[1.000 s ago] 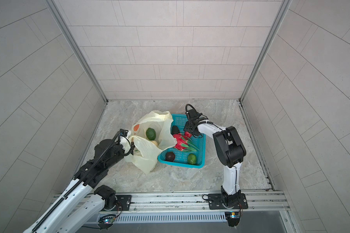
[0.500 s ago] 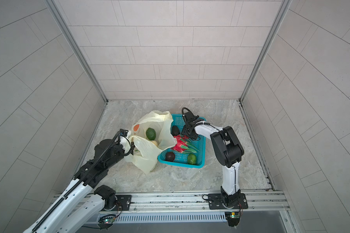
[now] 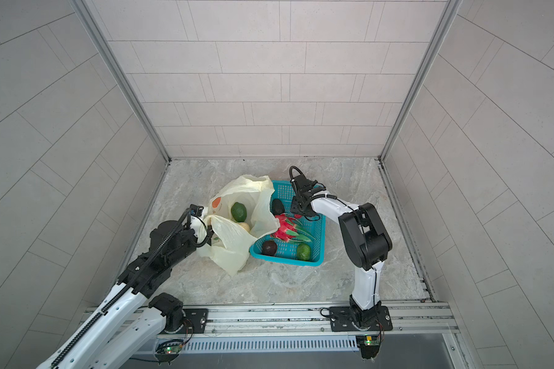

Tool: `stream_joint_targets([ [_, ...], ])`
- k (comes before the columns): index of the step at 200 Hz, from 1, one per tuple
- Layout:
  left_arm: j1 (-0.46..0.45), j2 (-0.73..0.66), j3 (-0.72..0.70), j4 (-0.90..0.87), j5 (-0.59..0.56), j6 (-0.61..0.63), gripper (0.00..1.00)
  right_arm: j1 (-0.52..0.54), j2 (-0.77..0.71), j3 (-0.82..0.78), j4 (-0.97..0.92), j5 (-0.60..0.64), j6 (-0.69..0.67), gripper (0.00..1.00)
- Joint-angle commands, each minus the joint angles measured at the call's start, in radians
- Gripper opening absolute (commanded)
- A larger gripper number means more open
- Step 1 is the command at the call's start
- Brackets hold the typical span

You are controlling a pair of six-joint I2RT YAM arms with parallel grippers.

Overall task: Place the fruits into the plastic bag
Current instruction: Pick up the fruit from the bin, then place the fruit in the plastic bag.

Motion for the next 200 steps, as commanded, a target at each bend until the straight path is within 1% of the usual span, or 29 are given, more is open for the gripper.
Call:
stream_joint_targets([
  [1,0.005,-0.004,-0.011,0.028,0.011,0.006,0.0,0.005,-0.192,-0.028,-0.026,0.002,-0.1,0.28],
  [24,0.006,-0.006,-0.017,0.037,0.01,0.004,0.0,0.022,-0.357,-0.087,-0.05,-0.015,-0.163,0.29],
  [53,0.006,-0.013,-0.017,0.037,0.011,0.0,0.0,0.071,-0.549,-0.17,-0.045,-0.074,-0.286,0.29],
  [72,0.006,-0.01,-0.01,0.031,0.012,0.0,0.0,0.116,-0.672,-0.225,0.001,-0.146,-0.326,0.29],
  [87,0.006,-0.007,-0.004,0.027,0.009,0.0,0.0,0.143,-0.743,-0.248,0.042,-0.25,-0.331,0.29],
  [100,0.006,-0.003,0.001,0.027,0.011,-0.003,0.0,0.167,-0.768,-0.251,0.071,-0.338,-0.324,0.3],
  [111,0.006,0.002,0.002,0.028,0.017,-0.007,0.0,0.196,-0.767,-0.247,0.094,-0.375,-0.318,0.3],
  [122,0.006,0.005,0.004,0.028,0.018,-0.008,0.0,0.234,-0.748,-0.235,0.116,-0.381,-0.322,0.3],
  [147,0.006,0.003,0.008,0.021,0.013,-0.008,0.0,0.323,-0.646,-0.175,0.146,-0.38,-0.348,0.31],
  [176,0.006,-0.007,0.012,0.013,0.015,-0.008,0.0,0.392,-0.506,-0.089,0.247,-0.313,-0.346,0.31],
  [200,0.006,-0.007,0.029,-0.013,0.004,0.001,0.0,0.412,-0.389,0.011,0.259,-0.237,-0.34,0.3],
])
